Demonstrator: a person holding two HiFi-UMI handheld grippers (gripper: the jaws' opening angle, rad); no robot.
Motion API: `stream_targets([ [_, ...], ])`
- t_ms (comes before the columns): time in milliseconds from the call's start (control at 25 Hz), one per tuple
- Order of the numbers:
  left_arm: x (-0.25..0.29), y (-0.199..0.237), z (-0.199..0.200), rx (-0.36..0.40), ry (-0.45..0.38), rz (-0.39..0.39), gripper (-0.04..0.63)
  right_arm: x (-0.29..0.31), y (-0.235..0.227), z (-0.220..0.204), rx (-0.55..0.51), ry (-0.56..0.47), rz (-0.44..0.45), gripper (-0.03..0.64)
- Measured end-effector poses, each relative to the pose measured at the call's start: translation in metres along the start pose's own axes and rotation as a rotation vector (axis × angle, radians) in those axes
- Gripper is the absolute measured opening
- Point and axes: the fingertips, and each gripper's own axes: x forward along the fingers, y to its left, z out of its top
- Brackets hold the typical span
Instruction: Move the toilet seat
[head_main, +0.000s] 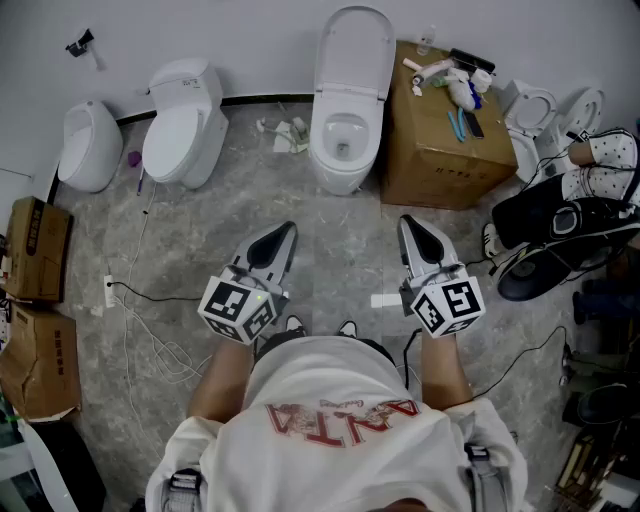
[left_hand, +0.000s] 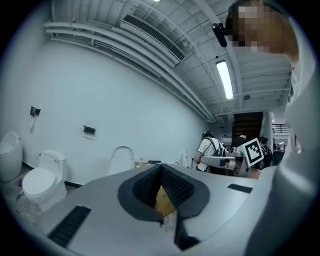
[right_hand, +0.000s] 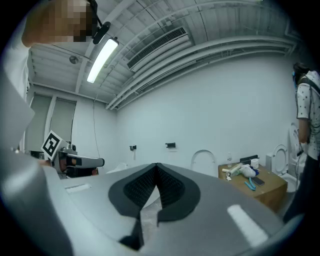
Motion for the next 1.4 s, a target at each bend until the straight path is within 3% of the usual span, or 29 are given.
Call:
stream_targets([
  [400,0.002,0.0,0.001,0.003,0.0,-0.006,0.009,0.002,-0.001,0.001,-0.007,-0.003,-0.003,0.002],
  [720,-0.003,0.014,0.003,-0.008,0.003,-0.011,0.009,0.015,0.018,0.006,0.037,-0.046,0.071,0.002],
  [1400,-0.046,0.099,0.002,-0.006,0.011,-0.047,0.009,0.084,0.091,-0.012,0.018,0.01,0.053,0.002],
])
